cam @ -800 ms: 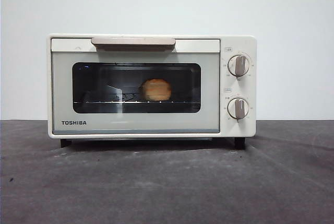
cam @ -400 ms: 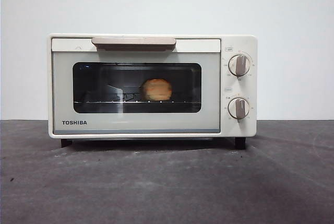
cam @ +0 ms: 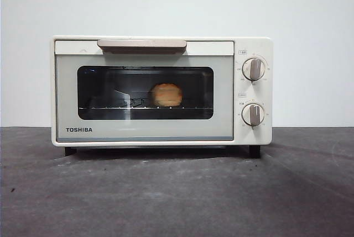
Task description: The left arm flap open the oven, the right arm pick bread and place it into oven, the left arm flap close the oven
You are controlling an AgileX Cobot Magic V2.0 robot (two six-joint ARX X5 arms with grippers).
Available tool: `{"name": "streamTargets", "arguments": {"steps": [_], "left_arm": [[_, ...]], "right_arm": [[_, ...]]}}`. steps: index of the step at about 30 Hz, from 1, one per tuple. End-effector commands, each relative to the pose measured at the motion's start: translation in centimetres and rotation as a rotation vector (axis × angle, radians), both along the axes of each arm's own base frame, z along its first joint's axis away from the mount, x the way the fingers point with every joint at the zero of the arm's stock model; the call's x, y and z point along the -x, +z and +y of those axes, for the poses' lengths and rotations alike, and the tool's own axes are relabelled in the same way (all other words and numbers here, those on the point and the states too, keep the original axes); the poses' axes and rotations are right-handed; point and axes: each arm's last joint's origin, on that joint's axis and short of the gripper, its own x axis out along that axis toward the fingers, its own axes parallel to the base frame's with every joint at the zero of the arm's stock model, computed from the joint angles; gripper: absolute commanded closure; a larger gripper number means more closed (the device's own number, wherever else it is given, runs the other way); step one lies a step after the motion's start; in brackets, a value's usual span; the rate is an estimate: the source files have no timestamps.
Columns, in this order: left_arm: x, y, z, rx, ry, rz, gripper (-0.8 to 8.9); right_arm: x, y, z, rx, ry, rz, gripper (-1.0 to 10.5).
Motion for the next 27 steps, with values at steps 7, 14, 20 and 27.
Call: {"name": "streamTargets", "arguments": {"steps": [7,14,20,27], "left_arm": [[-0.1,-0.7,0.0,0.005,0.006,0.024,7.94],[-0.1,-0.7,0.0,0.005,0.006,0.024,7.94],[-0.1,-0.7,0.0,0.005,0.006,0.024,7.94],[-0.1,-0.7,0.0,0.005,0.006,0.024,7.94]], "right_arm": [[-0.5,-3.4,0.0,-0.036,-0.005,0.072,9.4],[-0.4,-4.4,-0.1,-0.037,-0.013,0.164,9.4],[-0.5,-4.2,0.0,-0.038,-0.007,0.142,9.4],[-0.5,-4.2,0.0,-0.038,-0.007,0.143,9.4]]}}
